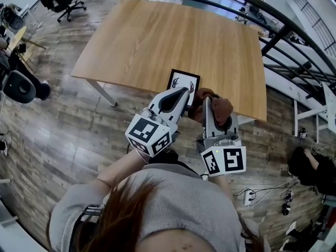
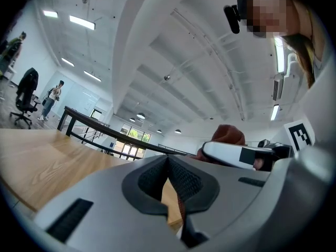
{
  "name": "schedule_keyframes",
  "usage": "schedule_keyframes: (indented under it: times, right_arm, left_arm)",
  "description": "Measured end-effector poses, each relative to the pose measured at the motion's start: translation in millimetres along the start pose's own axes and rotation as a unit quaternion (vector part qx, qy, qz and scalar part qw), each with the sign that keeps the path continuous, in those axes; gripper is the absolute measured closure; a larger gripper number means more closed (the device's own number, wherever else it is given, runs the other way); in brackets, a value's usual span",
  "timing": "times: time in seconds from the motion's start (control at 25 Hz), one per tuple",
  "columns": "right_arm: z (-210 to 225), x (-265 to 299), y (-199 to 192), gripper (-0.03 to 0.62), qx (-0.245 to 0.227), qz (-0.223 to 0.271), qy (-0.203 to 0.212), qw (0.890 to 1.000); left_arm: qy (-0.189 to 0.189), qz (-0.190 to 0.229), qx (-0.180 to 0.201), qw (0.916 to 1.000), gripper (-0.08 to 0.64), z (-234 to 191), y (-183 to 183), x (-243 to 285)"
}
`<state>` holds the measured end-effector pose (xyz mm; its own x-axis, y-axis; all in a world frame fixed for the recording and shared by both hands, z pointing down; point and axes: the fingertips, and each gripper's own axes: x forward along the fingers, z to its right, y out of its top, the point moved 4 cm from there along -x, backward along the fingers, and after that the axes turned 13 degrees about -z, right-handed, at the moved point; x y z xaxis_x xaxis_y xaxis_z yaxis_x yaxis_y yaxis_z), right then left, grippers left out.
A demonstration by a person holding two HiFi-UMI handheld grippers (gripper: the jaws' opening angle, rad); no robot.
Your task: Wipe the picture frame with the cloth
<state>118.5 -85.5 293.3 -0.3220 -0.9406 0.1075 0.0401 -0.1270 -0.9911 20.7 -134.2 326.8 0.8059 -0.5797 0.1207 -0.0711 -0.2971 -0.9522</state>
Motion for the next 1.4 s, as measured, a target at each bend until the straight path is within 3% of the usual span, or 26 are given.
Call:
schedule_keyframes:
  times: [0.28,0.52,1.08,1.4]
  right_arm:
    - [-1,-27,-5,0.518,-0.003,0.002,0.015,1.000]
    - [-11,-50,-11,0.518,0.003,0.003,0.013,1.000]
    - [-118,-156,-36,0.518,0.008,0.013,-0.041,0.999]
    - [-161,-174,-36,0.518,0.001,0.015,-0.009,1.000]
  left_arm:
    - [0.028,0.025,-0.001,0.9993,0.552,20,-5,-10]
    - [0.030,0.026,-0.011,0.9992,0.552,35,-18,-30]
    - [0.028,0.028,0.008,0.9992,0.552,84,-54,-174]
    - [0.023,0.032,0.016,0.9991,0.552,104,-53,-211]
